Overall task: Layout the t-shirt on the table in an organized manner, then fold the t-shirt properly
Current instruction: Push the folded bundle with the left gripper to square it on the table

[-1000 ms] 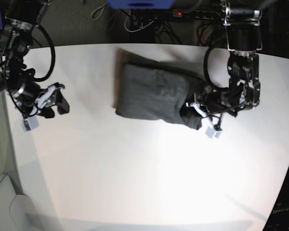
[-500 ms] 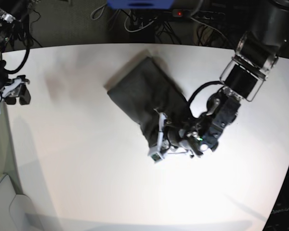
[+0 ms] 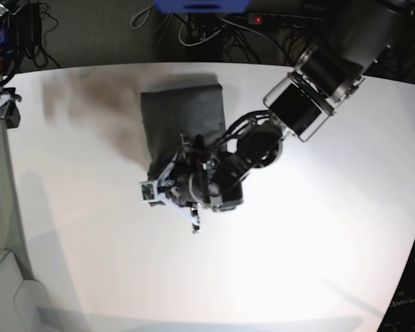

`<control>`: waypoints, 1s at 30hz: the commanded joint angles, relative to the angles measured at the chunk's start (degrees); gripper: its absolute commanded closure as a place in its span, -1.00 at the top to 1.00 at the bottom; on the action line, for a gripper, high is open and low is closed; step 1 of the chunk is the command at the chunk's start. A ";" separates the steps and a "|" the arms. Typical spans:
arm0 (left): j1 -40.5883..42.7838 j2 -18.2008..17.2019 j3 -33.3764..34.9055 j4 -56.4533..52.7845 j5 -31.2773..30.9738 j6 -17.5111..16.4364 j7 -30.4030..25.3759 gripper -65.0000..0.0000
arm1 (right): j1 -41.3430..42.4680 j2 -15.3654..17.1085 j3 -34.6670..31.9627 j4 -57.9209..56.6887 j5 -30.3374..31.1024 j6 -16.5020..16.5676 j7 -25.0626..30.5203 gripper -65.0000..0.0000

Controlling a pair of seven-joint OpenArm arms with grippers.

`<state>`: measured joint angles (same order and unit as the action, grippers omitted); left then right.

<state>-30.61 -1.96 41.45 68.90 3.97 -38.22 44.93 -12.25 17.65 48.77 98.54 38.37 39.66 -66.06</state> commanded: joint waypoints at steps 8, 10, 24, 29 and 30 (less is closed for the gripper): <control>-0.47 1.74 -0.26 0.85 5.92 -1.78 -2.33 -0.99 | -0.98 1.21 0.41 1.02 1.23 0.34 1.40 0.09; -0.03 1.65 -0.26 0.85 6.01 -1.78 -2.33 -0.99 | -0.98 1.03 0.41 1.02 1.23 0.34 1.40 0.09; 0.32 1.56 -0.26 0.85 7.95 -1.48 -2.42 -0.98 | -0.72 0.77 0.15 1.02 1.23 0.34 1.40 0.09; 0.32 2.44 -0.35 0.85 14.98 -1.48 -2.60 -0.40 | -0.63 0.15 0.06 1.02 1.23 0.34 1.40 0.09; 0.32 2.79 -0.35 0.85 15.77 -1.48 -2.60 -0.16 | -0.63 0.15 0.06 1.02 1.23 0.34 1.40 0.09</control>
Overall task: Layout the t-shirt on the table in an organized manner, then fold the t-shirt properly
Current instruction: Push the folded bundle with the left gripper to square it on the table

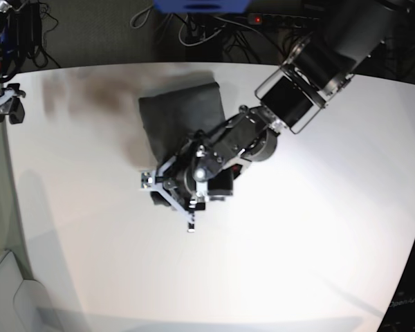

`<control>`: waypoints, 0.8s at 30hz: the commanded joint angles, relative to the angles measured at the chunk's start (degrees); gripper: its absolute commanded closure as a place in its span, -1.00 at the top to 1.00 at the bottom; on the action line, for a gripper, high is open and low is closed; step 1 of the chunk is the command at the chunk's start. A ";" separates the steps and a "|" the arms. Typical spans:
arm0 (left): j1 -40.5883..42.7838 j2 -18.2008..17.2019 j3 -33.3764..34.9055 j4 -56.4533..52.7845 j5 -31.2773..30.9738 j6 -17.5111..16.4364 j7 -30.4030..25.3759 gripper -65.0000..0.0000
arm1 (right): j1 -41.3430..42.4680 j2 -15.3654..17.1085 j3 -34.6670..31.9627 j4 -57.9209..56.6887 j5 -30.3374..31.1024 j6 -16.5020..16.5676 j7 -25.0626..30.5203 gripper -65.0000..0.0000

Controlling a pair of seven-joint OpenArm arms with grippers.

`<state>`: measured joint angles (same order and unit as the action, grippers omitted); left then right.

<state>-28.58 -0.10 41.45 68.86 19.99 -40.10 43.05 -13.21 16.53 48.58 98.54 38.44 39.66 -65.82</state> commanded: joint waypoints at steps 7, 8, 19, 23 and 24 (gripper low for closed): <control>-1.71 1.29 -0.70 1.51 1.86 0.40 -0.72 0.88 | 0.42 1.27 0.26 1.02 1.17 0.34 1.16 0.09; -1.71 1.37 -0.70 1.51 2.21 0.40 -0.72 0.88 | 0.42 1.27 0.26 1.02 1.17 0.34 1.16 0.09; -2.06 1.55 -3.78 2.30 3.88 0.49 -0.72 0.89 | 1.39 1.18 0.08 0.93 1.08 0.34 1.16 0.09; -1.88 1.55 -6.51 5.82 3.53 0.40 -0.63 0.89 | 1.65 1.18 -1.94 0.93 1.08 0.34 1.16 0.09; -1.88 1.55 -7.12 6.44 3.53 0.32 -0.63 0.89 | 1.65 1.18 -2.29 0.93 1.08 0.34 1.16 0.09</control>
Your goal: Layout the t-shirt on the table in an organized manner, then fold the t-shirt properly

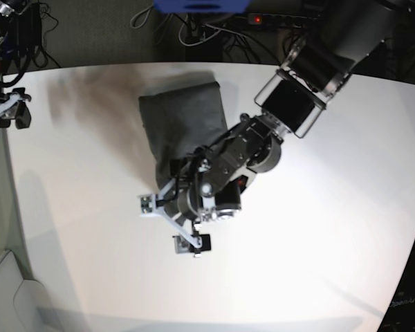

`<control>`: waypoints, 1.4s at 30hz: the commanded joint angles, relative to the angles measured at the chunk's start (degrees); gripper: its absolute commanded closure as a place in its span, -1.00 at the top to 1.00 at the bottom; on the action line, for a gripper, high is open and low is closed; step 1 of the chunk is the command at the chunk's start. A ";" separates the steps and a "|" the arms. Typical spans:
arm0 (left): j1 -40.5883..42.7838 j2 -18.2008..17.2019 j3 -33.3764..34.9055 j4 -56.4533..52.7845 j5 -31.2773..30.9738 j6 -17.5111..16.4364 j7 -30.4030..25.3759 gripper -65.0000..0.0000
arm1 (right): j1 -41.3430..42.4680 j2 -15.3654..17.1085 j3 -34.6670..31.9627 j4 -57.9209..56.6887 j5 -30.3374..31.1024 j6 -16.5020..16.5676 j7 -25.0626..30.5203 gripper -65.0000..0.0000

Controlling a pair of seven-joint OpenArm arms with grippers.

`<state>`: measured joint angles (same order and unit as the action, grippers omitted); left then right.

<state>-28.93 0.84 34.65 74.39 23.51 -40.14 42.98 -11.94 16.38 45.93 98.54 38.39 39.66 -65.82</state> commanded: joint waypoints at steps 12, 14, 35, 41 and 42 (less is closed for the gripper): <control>-0.13 2.81 -11.93 3.63 -3.16 0.14 0.14 0.88 | 0.47 1.33 -0.44 0.84 1.12 0.34 1.51 0.09; 0.58 2.89 -16.85 6.09 -4.74 0.14 0.23 0.88 | 0.56 1.07 -1.23 0.49 1.12 0.34 1.69 0.09; 25.10 -9.33 -59.75 30.53 -6.06 0.14 15.35 -0.99 | 8.91 -9.48 -26.99 0.32 0.77 0.34 3.27 -1.00; 32.84 -10.56 -65.38 37.04 -6.06 0.14 15.52 -0.99 | 5.92 -9.66 -28.75 -4.87 0.77 0.34 7.76 -1.00; 33.63 -10.56 -66.35 37.21 -6.06 0.14 15.35 -0.99 | 5.04 -9.57 -28.75 -5.05 0.77 0.34 8.55 -1.00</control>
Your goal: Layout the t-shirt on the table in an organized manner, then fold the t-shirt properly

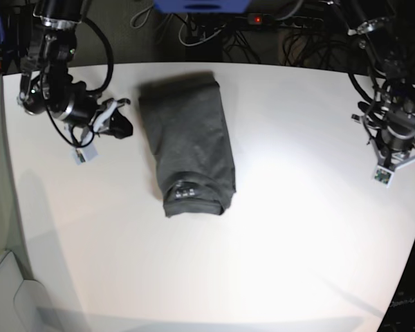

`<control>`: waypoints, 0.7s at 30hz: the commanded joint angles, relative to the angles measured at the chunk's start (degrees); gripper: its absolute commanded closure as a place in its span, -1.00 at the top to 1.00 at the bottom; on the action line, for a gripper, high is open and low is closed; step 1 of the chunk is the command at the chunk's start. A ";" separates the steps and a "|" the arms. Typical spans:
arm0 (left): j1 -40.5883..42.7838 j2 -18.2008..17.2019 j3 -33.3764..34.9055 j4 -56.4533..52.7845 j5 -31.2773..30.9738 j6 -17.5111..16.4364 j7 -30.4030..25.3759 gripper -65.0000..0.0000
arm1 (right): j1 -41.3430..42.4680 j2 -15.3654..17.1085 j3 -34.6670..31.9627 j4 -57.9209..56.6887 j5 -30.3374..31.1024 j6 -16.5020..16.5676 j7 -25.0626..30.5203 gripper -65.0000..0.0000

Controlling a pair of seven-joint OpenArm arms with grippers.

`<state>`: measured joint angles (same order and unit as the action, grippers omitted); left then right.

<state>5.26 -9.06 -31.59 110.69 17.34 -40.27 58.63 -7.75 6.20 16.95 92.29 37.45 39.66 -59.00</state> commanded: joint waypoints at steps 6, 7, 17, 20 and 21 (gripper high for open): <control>0.24 -0.74 -3.70 0.82 0.11 0.27 -0.39 -0.99 | -3.28 0.35 0.15 1.38 1.71 0.34 3.13 -1.00; 0.24 -0.74 -3.79 0.82 0.11 0.27 -0.39 -0.99 | -3.64 0.27 0.15 1.38 1.80 0.34 3.13 -1.00; 0.33 -1.36 -4.85 0.82 0.11 0.27 0.05 -0.99 | -6.27 -0.88 -6.53 1.38 1.89 0.34 6.83 -1.00; 1.38 -1.45 -6.25 0.82 0.11 0.27 -0.04 -0.99 | -6.45 -0.88 -7.15 1.38 1.89 0.34 7.00 -1.00; 1.47 -1.45 -6.43 0.82 0.11 0.27 -0.13 -0.99 | -6.45 -0.88 -7.15 1.38 1.89 0.34 6.91 -1.00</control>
<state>7.31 -9.69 -37.91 110.63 17.32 -40.29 59.20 -14.48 4.93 9.69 92.66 37.95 39.62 -53.30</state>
